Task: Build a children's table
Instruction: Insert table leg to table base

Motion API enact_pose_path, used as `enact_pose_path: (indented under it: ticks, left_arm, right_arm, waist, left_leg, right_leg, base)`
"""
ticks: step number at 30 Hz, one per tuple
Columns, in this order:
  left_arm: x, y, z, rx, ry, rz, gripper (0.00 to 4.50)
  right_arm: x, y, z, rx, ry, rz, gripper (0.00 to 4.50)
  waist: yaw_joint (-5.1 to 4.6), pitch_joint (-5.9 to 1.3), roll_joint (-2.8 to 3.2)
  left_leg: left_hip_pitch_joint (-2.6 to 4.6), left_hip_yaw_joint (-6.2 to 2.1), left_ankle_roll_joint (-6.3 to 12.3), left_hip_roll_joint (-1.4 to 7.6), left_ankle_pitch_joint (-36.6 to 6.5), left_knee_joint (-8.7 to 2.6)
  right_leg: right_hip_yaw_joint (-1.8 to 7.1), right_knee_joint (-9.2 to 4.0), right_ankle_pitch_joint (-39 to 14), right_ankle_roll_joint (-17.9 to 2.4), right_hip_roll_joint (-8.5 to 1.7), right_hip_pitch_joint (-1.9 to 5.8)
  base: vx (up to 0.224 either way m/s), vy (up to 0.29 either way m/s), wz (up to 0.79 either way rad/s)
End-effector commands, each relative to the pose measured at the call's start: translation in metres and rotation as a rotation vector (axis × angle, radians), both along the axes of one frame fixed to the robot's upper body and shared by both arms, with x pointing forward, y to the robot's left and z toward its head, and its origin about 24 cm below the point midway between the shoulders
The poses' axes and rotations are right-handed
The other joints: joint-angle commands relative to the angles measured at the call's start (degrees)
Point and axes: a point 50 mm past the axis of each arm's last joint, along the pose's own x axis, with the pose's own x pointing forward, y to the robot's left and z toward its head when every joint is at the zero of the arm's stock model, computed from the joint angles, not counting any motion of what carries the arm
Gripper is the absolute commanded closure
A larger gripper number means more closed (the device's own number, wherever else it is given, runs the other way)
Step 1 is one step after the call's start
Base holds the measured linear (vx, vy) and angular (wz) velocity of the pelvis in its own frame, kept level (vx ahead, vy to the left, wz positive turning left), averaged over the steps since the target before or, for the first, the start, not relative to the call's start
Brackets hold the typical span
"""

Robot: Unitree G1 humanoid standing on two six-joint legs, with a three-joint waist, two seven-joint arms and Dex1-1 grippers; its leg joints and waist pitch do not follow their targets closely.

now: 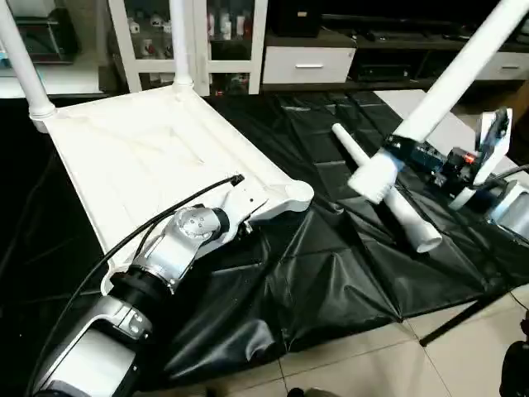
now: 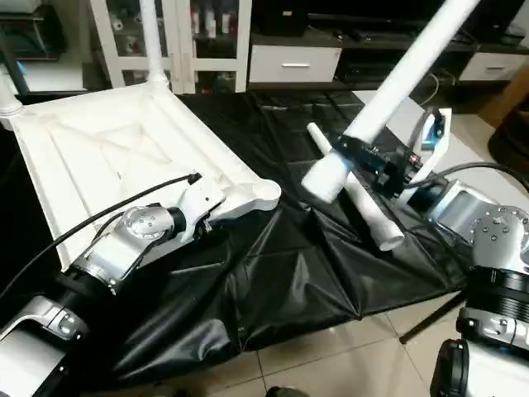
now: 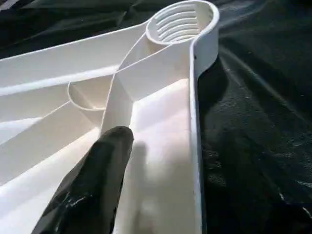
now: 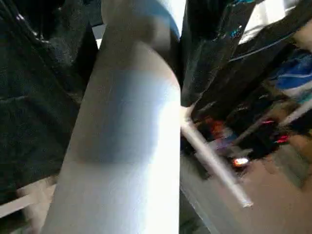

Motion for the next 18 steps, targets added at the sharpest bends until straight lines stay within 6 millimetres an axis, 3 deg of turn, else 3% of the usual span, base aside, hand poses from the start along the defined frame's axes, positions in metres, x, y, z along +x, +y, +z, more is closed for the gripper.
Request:
enact_pose_path:
  ticks: [1, 3, 4, 5, 6, 7, 8, 9, 10, 11, 12, 13, 14, 15, 16, 18]
  left_arm:
    - [0.007, 0.007, 0.009, -0.011, -0.019, 0.058, 1.37]
    - [0.008, 0.006, 0.012, -0.044, -0.009, 0.055, 1.66]
    - [0.006, 0.004, 0.013, -0.072, 0.012, 0.043, 1.66]
    - [0.005, 0.002, 0.013, -0.090, 0.028, 0.035, 1.76]
    - [0.004, 0.000, 0.014, -0.108, 0.044, 0.023, 1.85]
    - [0.003, -0.001, 0.014, -0.116, 0.052, 0.015, 1.85]
    - [0.002, -0.003, 0.013, -0.131, 0.071, 0.008, 2.00]
    - [0.000, -0.005, 0.012, -0.140, 0.095, -0.012, 2.19]
    - [-0.001, -0.006, 0.012, -0.141, 0.105, -0.021, 2.19]
    - [-0.007, -0.009, 0.007, -0.132, 0.167, -0.080, 2.29]
    - [-0.008, -0.009, 0.007, -0.131, 0.170, -0.083, 2.39]
    - [-0.010, -0.009, 0.003, -0.111, 0.190, -0.096, 2.39]
    - [-0.012, -0.009, 0.000, -0.089, 0.208, -0.105, 2.51]
    - [-0.013, -0.008, -0.002, -0.078, 0.215, -0.108, 2.60]
    - [-0.012, -0.004, -0.006, -0.050, 0.207, -0.073, 2.67]
    - [-0.009, 0.001, -0.008, -0.018, 0.186, -0.031, 2.84]
  right_arm:
    - [0.005, -0.007, 0.007, -0.105, -0.046, -0.106, 2.62]
    - [0.006, -0.009, 0.005, -0.202, -0.061, -0.157, 2.62]
    - [0.006, -0.009, 0.004, -0.258, -0.066, -0.175, 2.62]
    - [0.006, -0.009, 0.003, -0.291, -0.067, -0.183, 2.62]
    - [0.006, -0.009, 0.000, -0.362, -0.077, -0.202, 2.62]
    - [0.006, -0.009, -0.001, -0.406, -0.085, -0.214, 2.62]
    - [0.006, -0.008, -0.003, -0.437, -0.087, -0.222, 2.62]
    - [0.006, -0.007, -0.006, -0.483, -0.097, -0.232, 2.62]
    - [0.006, -0.006, -0.006, -0.488, -0.099, -0.235, 2.62]
    - [0.005, -0.003, -0.009, -0.528, -0.119, -0.255, 2.62]
    - [0.005, -0.003, -0.010, -0.530, -0.120, -0.256, 2.62]
    - [0.005, -0.001, -0.011, -0.536, -0.125, -0.263, 2.62]
    - [0.005, 0.001, -0.011, -0.542, -0.132, -0.270, 2.62]
    - [0.005, 0.001, -0.012, -0.544, -0.135, -0.273, 2.62]
    - [0.005, 0.004, -0.012, -0.527, -0.142, -0.283, 2.62]
    - [0.004, 0.007, -0.012, -0.529, -0.156, -0.288, 2.62]
  waist:
    - [-0.64, -4.14, -0.49]
    - [-1.11, -4.01, -0.25]
    - [-1.63, -3.94, -0.04]
    - [-1.69, -3.78, 0.31]
    - [-2.12, -3.45, 1.49]
    - [-1.60, -3.18, 2.05]
    - [1.36, -2.90, 2.04]
    - [0.81, -3.27, 1.72]
    - [-0.48, -4.52, -1.61]
    - [1.80, -4.92, -2.82]
    - [2.75, -5.61, -2.54]
    - [3.97, -5.71, -0.76]
    - [2.61, -5.43, -0.23]
    - [2.01, -5.31, -0.04]
    - [2.23, -5.72, 0.61]
    - [2.03, -5.42, 0.24]
  left_leg:
    - [2.82, -3.84, -5.53, 4.48, -27.8, -4.79]
    - [3.12, -4.08, -5.83, 4.53, -30.1, -4.66]
    - [2.53, -4.64, -6.25, 4.89, -32.2, -5.13]
    - [2.76, -4.82, -6.72, 5.20, -34.2, -5.47]
    - [2.57, -5.28, -8.19, 6.13, -40.2, -7.20]
    - [-0.52, -4.69, -10.36, 8.02, -47.6, -12.47]
    - [-1.97, -0.82, -10.43, 6.37, -50.4, -15.24]
    - [-0.06, 0.27, -10.21, 5.64, -47.7, -14.78]
    - [2.36, -0.91, -9.42, 4.73, -40.7, -10.76]
    - [1.41, -4.13, -2.74, 0.13, -9.2, 2.83]
    - [-2.17, -5.05, -1.33, 0.37, -3.4, 1.19]
    - [-1.24, -4.44, -0.93, 2.69, 2.7, -3.12]
    - [1.48, -4.25, 0.08, 4.19, -0.5, -3.65]
    - [1.13, -4.44, 0.33, 4.38, -3.1, -4.18]
    - [1.36, -4.00, 0.40, 4.43, -6.0, -4.04]
    - [0.92, -3.17, 0.83, 4.22, -8.3, -4.22]
  right_leg:
    - [1.25, -6.01, -36.5, -3.6, -4.84, 1.20]
    - [0.00, -6.60, -38.2, -2.2, -4.74, 1.25]
    - [-0.84, -6.61, -37.8, -1.4, -4.80, 2.07]
    - [-1.21, -6.66, -37.6, -1.3, -4.69, 2.17]
    - [-1.91, -5.20, -33.2, -2.2, -3.75, 2.90]
    - [-1.86, 3.68, -19.7, -4.5, -1.28, 5.80]
    - [-2.20, 8.05, -10.4, -4.6, 1.11, 4.95]
    - [-0.61, 7.87, -12.6, -5.1, 0.84, 3.89]
    - [2.16, 4.71, -22.3, -3.9, -1.56, 2.77]
    - [7.08, -5.19, -50.1, -1.6, -9.43, 1.25]
    - [7.00, -2.95, -43.7, -1.5, -9.11, 5.39]
    - [4.33, -1.13, -25.7, -4.6, -5.81, 4.21]
    - [3.52, -0.10, -13.0, -8.8, -2.72, 1.22]
    - [3.45, 0.17, -10.7, -10.7, -2.79, 1.85]
    - [3.72, 0.09, -8.6, -13.4, -3.46, 2.36]
    - [3.71, -0.69, -9.6, -14.3, -3.39, 2.78]
  base:
    - [0.000, 0.000, 0.00]
    - [0.000, 0.000, 0.00]
    - [0.000, 0.000, 0.00]
    - [0.000, 0.000, 0.00]
    - [0.000, 0.000, 0.00]
    - [-0.069, -0.002, 0.00]
    - [-0.053, -0.040, 0.10]
    - [-0.053, -0.040, 0.10]
    - [0.058, -0.090, 0.04]
    - [0.122, -0.088, -0.27]
    - [0.122, -0.088, -0.27]
    - [0.059, -0.050, -0.13]
    - [0.000, 0.000, 0.00]
    - [0.000, 0.000, 0.00]
    - [0.000, 0.000, 0.00]
    - [0.000, 0.000, 0.00]
